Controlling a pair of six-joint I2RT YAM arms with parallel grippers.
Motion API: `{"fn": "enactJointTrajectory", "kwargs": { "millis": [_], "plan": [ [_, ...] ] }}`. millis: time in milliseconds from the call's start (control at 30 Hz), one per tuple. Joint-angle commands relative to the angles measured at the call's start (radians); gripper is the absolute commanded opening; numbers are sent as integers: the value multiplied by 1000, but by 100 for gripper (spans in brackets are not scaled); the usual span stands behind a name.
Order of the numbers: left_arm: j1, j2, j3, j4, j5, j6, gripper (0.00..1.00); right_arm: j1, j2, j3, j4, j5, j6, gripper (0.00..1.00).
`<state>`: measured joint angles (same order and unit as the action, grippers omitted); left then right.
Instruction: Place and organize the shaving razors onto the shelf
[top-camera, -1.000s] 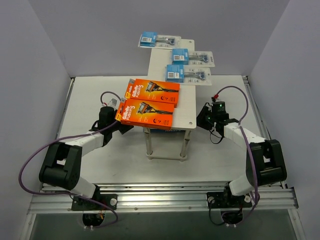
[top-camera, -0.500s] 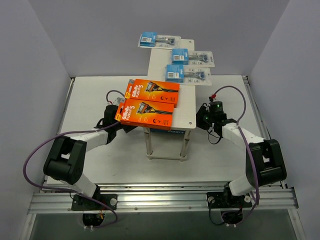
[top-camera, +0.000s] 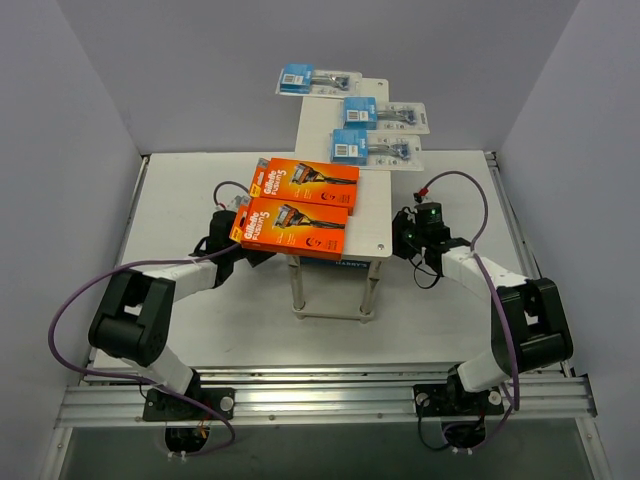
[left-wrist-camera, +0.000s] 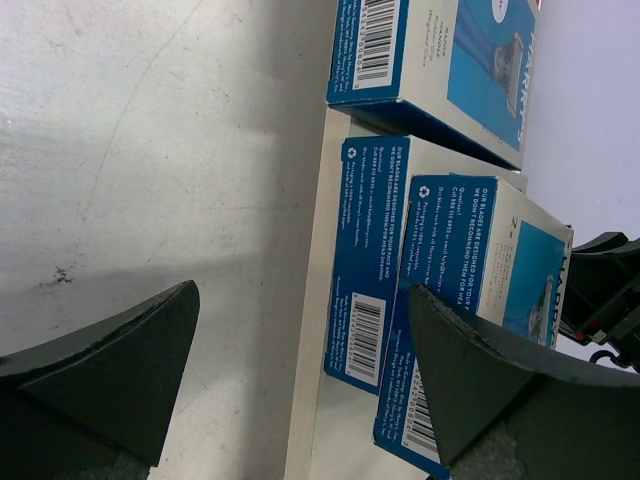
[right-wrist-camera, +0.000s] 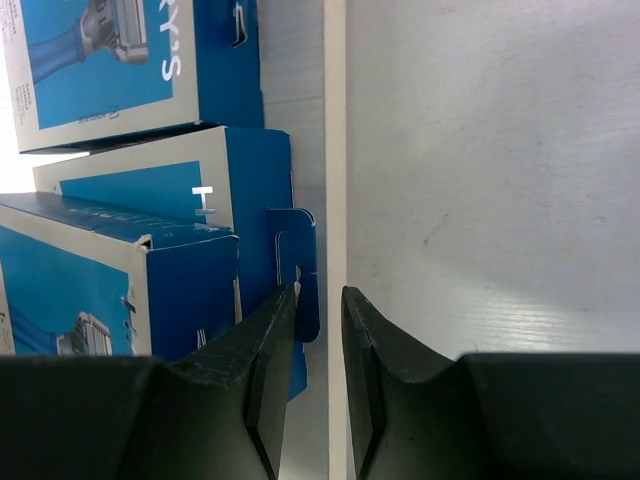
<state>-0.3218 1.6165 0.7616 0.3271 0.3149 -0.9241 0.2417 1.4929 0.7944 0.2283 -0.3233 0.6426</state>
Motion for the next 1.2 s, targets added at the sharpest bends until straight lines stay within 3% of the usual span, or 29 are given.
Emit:
{"fn": "enactJointTrajectory", "kwargs": {
  "millis": [0,200,600,1167],
  "plan": [
    [-5,14,24,72,27,-2,94,13,-14,-3,57,-34,23,22],
    [24,2,18,64,52,1,94,-18,-40,0,22,-26,8,22],
    [194,-49,80,-26,107,25,94,-183,-20,51,-44,-99,-54,24],
    [210,279,419,-66,156,1,94,-183,305,342,-38,-65,-43,37]
  ]
}}
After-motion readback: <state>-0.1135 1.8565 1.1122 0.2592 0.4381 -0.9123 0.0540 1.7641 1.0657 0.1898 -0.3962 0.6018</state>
